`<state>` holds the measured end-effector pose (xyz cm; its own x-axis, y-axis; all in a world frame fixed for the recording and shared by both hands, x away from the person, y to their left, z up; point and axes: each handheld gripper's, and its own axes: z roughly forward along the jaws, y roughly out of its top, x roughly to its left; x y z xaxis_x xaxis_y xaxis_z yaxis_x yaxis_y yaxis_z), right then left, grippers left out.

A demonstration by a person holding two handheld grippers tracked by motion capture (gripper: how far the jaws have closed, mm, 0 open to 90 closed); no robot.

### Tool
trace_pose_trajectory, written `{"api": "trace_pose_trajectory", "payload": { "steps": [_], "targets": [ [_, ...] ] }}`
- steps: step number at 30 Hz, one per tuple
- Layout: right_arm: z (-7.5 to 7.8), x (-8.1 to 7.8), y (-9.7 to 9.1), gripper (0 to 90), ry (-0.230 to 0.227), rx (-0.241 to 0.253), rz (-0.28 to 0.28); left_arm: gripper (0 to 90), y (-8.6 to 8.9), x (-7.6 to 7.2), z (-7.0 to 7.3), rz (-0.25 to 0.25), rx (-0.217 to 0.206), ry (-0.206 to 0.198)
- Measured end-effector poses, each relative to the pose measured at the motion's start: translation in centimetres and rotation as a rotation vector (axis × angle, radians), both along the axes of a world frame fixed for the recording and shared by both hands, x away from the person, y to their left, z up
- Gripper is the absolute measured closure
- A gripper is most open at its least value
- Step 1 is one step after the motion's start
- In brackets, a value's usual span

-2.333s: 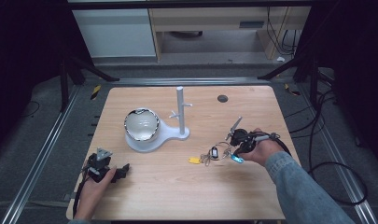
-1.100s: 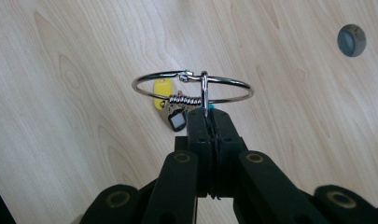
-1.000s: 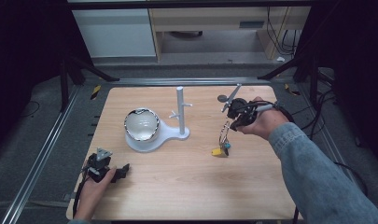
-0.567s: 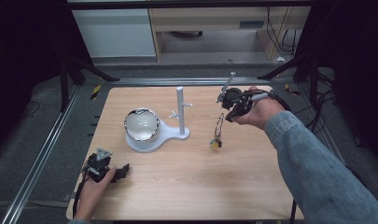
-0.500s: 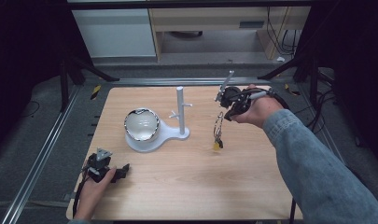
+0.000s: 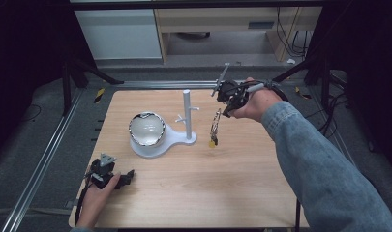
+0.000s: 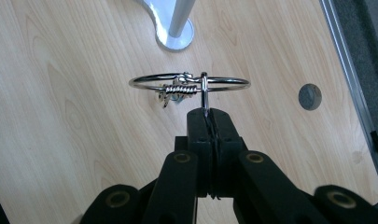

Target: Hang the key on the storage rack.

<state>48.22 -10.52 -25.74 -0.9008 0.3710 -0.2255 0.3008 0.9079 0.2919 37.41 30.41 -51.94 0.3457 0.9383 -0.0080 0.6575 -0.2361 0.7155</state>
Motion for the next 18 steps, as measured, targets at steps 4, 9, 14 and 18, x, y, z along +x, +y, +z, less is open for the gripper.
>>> {"api": "trace_pose_trajectory", "payload": {
  "steps": [4,9,14,18],
  "targets": [
    [0.4,0.3,0.6,88.8,0.003,0.003,0.001,0.0,0.0,0.0,0.0,0.0,0.0,0.0],
    [0.6,0.6,1.0,88.8,0.002,-0.005,0.008,0.0,0.0,0.0,0.0,-0.001,0.0,0.0],
    [0.9,0.8,1.3,88.8,0.004,-0.004,0.007,0.0,0.0,0.0,0.0,-0.001,0.0,0.001],
    [1.0,1.0,1.5,88.7,0.006,0.006,0.011,0.0,0.0,0.0,0.0,-0.001,0.0,0.001]
  ]
}}
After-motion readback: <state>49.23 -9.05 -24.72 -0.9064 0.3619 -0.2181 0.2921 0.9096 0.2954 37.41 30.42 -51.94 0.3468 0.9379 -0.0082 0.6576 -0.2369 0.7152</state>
